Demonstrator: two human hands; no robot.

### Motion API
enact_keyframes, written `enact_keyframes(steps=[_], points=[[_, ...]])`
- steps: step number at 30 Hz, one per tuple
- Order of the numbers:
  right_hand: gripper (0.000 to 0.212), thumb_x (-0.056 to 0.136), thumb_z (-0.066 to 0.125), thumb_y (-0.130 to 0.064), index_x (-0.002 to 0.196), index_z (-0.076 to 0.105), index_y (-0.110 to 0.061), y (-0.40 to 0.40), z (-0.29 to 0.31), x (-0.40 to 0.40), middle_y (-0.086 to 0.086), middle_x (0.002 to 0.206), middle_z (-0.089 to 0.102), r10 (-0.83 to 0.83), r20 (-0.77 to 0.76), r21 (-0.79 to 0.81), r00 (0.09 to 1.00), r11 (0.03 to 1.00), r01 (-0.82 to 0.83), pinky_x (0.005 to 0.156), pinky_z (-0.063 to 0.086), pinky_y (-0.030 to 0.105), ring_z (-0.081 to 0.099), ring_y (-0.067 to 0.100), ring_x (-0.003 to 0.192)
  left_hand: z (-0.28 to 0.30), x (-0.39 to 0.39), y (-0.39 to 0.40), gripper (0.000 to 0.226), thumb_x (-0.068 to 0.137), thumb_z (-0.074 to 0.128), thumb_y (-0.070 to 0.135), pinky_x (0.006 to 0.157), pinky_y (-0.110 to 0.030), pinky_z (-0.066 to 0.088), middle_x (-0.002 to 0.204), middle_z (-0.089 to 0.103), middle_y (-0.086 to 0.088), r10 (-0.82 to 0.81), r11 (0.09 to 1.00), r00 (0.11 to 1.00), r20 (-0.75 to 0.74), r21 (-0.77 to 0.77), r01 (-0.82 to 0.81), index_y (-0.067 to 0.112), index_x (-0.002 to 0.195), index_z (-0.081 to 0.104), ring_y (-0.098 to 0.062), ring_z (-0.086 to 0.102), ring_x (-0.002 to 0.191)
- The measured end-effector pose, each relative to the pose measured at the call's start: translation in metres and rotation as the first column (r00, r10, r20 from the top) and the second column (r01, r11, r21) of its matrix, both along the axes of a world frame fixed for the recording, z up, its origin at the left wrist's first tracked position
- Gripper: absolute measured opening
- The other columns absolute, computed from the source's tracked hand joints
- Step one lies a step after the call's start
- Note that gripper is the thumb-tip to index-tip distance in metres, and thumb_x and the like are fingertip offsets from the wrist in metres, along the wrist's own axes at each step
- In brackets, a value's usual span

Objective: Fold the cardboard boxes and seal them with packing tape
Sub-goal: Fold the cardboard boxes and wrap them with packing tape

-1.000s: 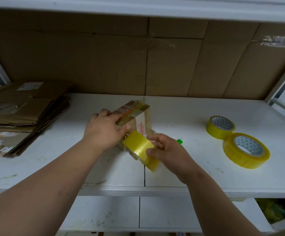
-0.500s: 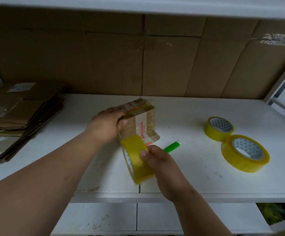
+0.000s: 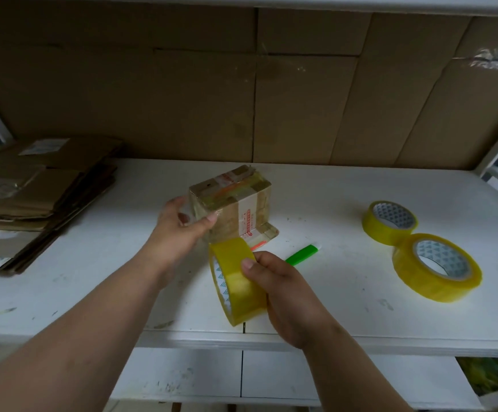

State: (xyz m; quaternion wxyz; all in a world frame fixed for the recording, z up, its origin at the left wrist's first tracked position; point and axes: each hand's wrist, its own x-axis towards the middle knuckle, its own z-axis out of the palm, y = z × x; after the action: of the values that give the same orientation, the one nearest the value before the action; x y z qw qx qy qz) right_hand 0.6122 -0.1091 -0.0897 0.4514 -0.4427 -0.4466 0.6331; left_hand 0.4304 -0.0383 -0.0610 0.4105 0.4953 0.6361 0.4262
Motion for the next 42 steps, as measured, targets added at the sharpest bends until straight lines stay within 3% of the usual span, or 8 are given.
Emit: enact_keyframes(steps=[13,15,18,23,26,32,37,42], points=[[0.026,0.095,0.057,-0.044,0.097,0.075,-0.026,0.019,0.015,0.041,-0.009,0.095,0.075,0.061,0.464,0.071,0.884,0.992,-0.105,0.079,0.048,0.022,0.068,0.006,0.087,-0.006,0.014,-0.033,0.037,0.090,0.068,0.023,0.071,-0.033,0.052,0.107,0.072,-0.017,0.148,0.946,0.874,0.463,-0.325,0.012,0.001,0.119,0.067,-0.026,0.065,0.090],[0.024,0.099,0.053,-0.026,0.117,0.069,-0.026,0.036,0.006,0.056,-0.006,0.116,0.069,-0.112,0.716,0.144,0.689,0.989,0.011,0.086,0.047,0.024,0.064,0.007,0.099,-0.008,0.016,-0.034,0.036,0.090,0.069,0.022,0.070,-0.033,0.051,0.106,0.073,-0.018,0.171,0.947,0.868,0.465,-0.319,-0.015,0.000,0.119,0.067,-0.026,0.065,0.089],[0.061,0.092,0.045,-0.011,0.148,0.039,-0.035,0.051,-0.013,0.076,-0.007,0.150,0.040,-0.111,0.991,0.124,0.079,0.976,-0.179,0.109,0.030,0.040,0.039,0.020,0.134,-0.011,0.018,-0.035,0.038,0.088,0.070,0.025,0.079,-0.038,0.054,0.111,0.072,-0.017,0.193,0.952,0.864,0.465,-0.301,-0.051,0.001,0.117,0.067,-0.029,0.068,0.095],[0.046,0.091,0.043,-0.020,0.131,0.051,-0.040,0.059,-0.033,0.090,-0.008,0.124,0.052,-0.209,0.961,0.154,-0.183,0.949,-0.276,0.096,0.027,0.042,0.046,0.021,0.117,-0.017,0.022,-0.040,0.056,0.072,0.077,0.038,0.095,-0.043,0.050,0.107,0.074,-0.013,0.154,0.962,0.857,0.491,-0.271,-0.018,0.004,0.116,0.068,-0.031,0.067,0.105],[0.034,0.098,0.040,-0.027,0.128,0.050,-0.036,0.062,-0.025,0.086,-0.005,0.114,0.050,-0.215,0.967,0.175,-0.136,0.949,-0.261,0.093,0.033,0.039,0.053,0.021,0.108,-0.016,0.022,-0.043,0.075,0.057,0.079,0.039,0.098,-0.044,0.049,0.104,0.075,-0.013,0.124,0.968,0.860,0.496,-0.249,0.004,-0.001,0.118,0.064,-0.031,0.068,0.104],[0.034,0.104,0.039,-0.019,0.131,0.060,-0.023,0.071,0.036,0.054,0.000,0.105,0.045,-0.190,0.895,0.348,0.403,0.864,-0.365,0.077,0.040,0.026,0.057,0.021,0.092,-0.011,0.024,-0.044,0.040,0.073,0.077,0.030,0.085,-0.037,0.050,0.105,0.074,-0.016,0.142,0.971,0.858,0.494,-0.238,-0.024,0.009,0.105,0.068,-0.026,0.067,0.091],[0.033,0.102,0.041,-0.021,0.128,0.060,-0.027,0.075,0.065,0.021,0.002,0.117,0.053,-0.128,0.911,0.333,0.392,0.790,-0.514,0.087,0.046,0.031,0.055,0.021,0.104,-0.012,0.024,-0.044,0.023,0.083,0.074,0.026,0.097,-0.044,0.049,0.108,0.073,-0.015,0.169,0.968,0.857,0.487,-0.246,-0.051,0.012,0.099,0.066,-0.028,0.067,0.098],[0.031,0.095,0.044,-0.016,0.117,0.063,-0.026,0.083,0.076,0.004,0.004,0.113,0.053,-0.099,0.982,0.177,0.160,0.771,-0.612,0.087,0.053,0.041,0.058,0.023,0.098,-0.014,0.023,-0.044,0.032,0.084,0.073,0.027,0.101,-0.046,0.047,0.111,0.072,-0.018,0.200,0.963,0.843,0.499,-0.261,-0.074,0.006,0.108,0.067,-0.036,0.064,0.113]])
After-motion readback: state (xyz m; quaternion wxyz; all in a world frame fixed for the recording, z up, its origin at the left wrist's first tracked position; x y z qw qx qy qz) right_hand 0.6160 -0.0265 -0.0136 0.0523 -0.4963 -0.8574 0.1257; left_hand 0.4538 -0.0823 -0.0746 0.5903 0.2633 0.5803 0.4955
